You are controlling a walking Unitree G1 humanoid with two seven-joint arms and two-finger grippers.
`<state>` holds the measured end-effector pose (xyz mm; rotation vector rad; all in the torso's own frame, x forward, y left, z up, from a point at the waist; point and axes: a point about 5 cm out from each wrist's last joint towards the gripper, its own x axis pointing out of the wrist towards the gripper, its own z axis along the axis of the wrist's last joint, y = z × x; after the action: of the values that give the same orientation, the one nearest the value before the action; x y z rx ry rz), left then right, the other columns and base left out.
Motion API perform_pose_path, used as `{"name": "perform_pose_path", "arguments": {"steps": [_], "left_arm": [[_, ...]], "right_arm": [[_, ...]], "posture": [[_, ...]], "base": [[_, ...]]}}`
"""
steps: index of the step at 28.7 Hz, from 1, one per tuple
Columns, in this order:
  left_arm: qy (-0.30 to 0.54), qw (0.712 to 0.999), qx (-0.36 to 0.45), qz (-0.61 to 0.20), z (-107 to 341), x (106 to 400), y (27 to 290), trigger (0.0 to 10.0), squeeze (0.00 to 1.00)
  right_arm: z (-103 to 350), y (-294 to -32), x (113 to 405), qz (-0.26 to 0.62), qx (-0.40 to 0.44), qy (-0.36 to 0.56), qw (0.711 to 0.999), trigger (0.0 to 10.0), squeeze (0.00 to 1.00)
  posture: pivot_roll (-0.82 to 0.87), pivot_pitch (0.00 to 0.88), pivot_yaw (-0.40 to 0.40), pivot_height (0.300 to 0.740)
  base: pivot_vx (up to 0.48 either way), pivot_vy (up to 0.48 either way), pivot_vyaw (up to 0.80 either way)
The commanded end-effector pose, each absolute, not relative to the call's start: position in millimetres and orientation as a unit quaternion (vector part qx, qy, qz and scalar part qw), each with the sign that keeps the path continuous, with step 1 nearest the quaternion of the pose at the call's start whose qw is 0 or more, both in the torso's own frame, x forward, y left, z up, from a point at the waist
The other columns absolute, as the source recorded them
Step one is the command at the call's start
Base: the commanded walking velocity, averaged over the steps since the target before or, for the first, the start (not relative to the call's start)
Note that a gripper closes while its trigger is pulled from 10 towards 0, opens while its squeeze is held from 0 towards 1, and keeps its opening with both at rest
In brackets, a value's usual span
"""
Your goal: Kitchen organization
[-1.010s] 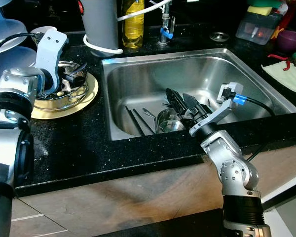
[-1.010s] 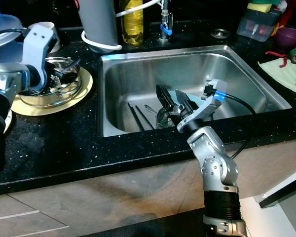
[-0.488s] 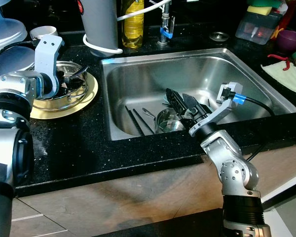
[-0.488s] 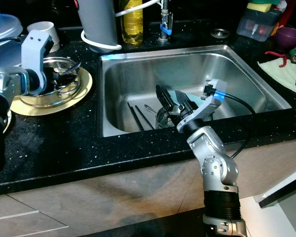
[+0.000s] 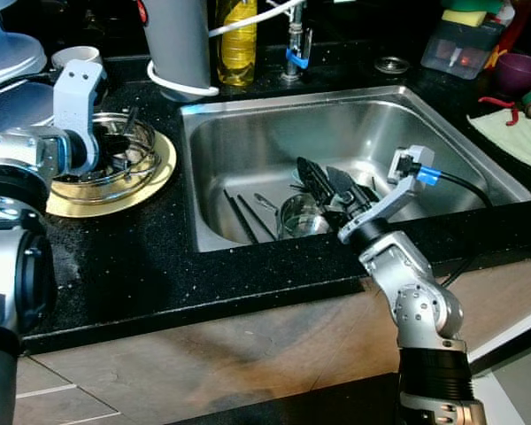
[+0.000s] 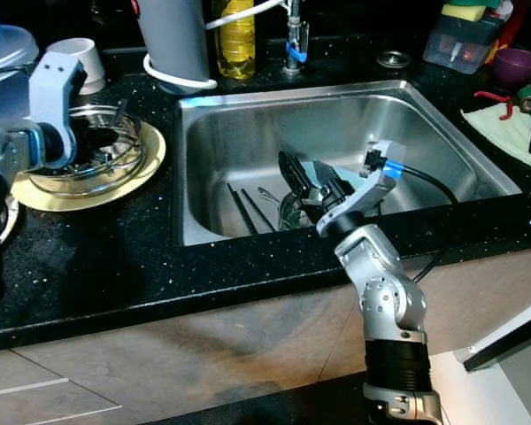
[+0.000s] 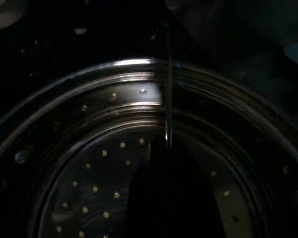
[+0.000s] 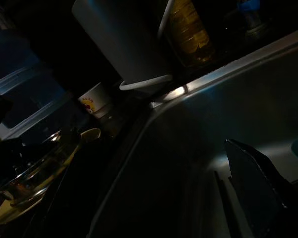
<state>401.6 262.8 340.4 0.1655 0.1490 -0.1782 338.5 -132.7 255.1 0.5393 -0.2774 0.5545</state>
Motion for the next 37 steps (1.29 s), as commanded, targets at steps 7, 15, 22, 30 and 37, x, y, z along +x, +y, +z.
{"name": "perform_pose_path", "arguments": {"steps": [7,15,22,30,37], "left_arm": [[-0.001,0.993,0.094,-0.067,389,390,275,0.0,0.0],[-0.077,0.991,0.069,-0.084,432,380,267,0.0,0.0],[-0.164,0.955,-0.086,-0.232,468,376,221,0.0,0.0],[-0.158,0.892,-0.212,-0.367,471,374,161,0.0,0.0],[-0.142,0.907,-0.107,-0.383,444,364,131,0.0,0.0]], "right_arm": [[250,-136,343,0.263,0.273,-0.122,0.917,10.0,0.0],[253,-139,345,0.259,0.277,-0.129,0.916,10.0,0.0],[258,-143,346,0.251,0.288,-0.141,0.913,10.0,0.0],[262,-148,339,0.234,0.305,-0.16,0.909,10.0,0.0],[267,-143,336,0.236,0.318,-0.17,0.902,10.0,0.0]], "posture": [[-0.05,0.263,0.003,0.74],[-0.05,0.246,0.003,0.74],[-0.04,0.23,0.007,0.74],[-0.05,0.212,0.021,0.74],[-0.04,0.202,0.017,0.74]], "base": [[0.0,0.0,0.0],[0.0,0.0,0.0],[0.0,0.0,0.0],[0.0,0.0,0.0],[0.0,0.0,0.0]]}}
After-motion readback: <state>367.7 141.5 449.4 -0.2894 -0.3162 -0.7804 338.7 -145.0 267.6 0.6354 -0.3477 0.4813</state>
